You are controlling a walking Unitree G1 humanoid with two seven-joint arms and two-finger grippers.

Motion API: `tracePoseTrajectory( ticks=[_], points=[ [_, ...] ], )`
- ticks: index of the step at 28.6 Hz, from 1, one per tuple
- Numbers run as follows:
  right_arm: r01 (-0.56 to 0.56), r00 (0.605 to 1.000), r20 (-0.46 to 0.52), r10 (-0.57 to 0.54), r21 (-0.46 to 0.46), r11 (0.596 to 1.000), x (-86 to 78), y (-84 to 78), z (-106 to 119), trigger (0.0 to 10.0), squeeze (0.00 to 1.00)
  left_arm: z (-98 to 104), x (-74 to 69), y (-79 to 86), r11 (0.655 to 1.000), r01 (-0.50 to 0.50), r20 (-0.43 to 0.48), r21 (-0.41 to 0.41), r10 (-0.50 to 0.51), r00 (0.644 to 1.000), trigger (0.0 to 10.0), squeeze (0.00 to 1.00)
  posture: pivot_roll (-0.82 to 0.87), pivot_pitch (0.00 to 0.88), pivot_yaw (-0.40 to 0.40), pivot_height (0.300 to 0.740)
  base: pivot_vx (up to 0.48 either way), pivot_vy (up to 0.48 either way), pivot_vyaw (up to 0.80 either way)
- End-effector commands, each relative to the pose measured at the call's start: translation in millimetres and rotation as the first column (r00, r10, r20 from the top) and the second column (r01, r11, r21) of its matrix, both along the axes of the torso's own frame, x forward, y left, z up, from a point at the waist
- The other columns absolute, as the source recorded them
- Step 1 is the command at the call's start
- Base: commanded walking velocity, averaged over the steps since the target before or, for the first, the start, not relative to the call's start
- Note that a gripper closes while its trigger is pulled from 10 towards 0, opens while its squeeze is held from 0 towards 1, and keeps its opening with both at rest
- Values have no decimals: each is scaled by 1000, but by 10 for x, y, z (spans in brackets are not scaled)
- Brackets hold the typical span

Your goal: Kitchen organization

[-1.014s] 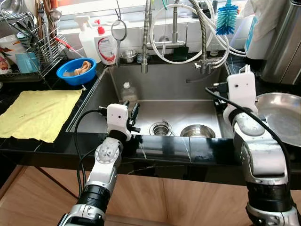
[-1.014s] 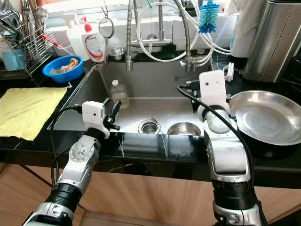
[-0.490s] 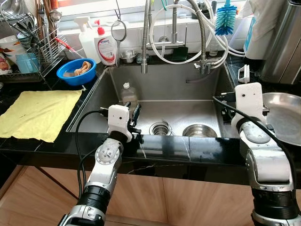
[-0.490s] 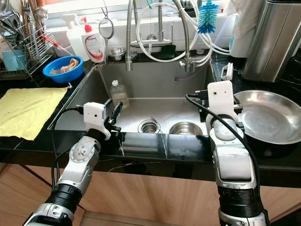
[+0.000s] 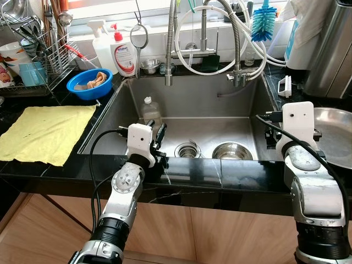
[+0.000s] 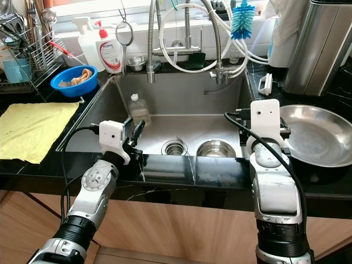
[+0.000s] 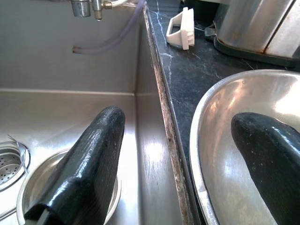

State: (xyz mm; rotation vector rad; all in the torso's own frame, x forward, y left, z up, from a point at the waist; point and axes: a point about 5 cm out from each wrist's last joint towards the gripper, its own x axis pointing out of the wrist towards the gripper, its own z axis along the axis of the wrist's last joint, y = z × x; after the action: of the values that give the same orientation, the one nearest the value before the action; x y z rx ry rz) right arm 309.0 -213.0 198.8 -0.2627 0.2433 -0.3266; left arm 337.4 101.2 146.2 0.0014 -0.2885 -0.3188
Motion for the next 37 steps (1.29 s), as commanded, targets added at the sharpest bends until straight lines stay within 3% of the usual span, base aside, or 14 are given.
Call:
tracePoseTrajectory(
  ticks=[1, 4, 5, 6, 37],
  points=[
    [2, 1000, -21, -1, 20, 1000, -4, 22, -44, 10000, 0, -33, 3, 50, 1000, -3, -22, 4, 3, 1000, 10000, 0, -259, 0, 122, 740, 0, 0, 0],
    [2, 1000, -32, -1, 33, 999, -6, 31, -84, 10000, 0, -27, 8, 52, 1000, 0, -22, 7, 0, 1000, 10000, 0, -256, 0, 121, 740, 0, 0, 0],
    [2, 999, -33, 0, 38, 999, -5, 34, -89, 7020, 0, -26, 9, 52, 1000, 2, -23, 8, -2, 1000, 10000, 0, -255, 0, 121, 740, 0, 0, 0],
    [-1, 999, -34, 2, 53, 999, -2, 44, -96, 0, 0, -28, 12, 50, 1000, 6, -24, 12, -5, 1000, 10000, 0, -254, 0, 120, 740, 0, 0, 0],
    [25, 999, -24, -22, 93, 995, 18, 42, -97, 0, 0, 0, 39, 10, 997, 61, -27, 40, -60, 998, 10000, 0, -244, 0, 131, 740, 0, 0, 0]
  ],
)
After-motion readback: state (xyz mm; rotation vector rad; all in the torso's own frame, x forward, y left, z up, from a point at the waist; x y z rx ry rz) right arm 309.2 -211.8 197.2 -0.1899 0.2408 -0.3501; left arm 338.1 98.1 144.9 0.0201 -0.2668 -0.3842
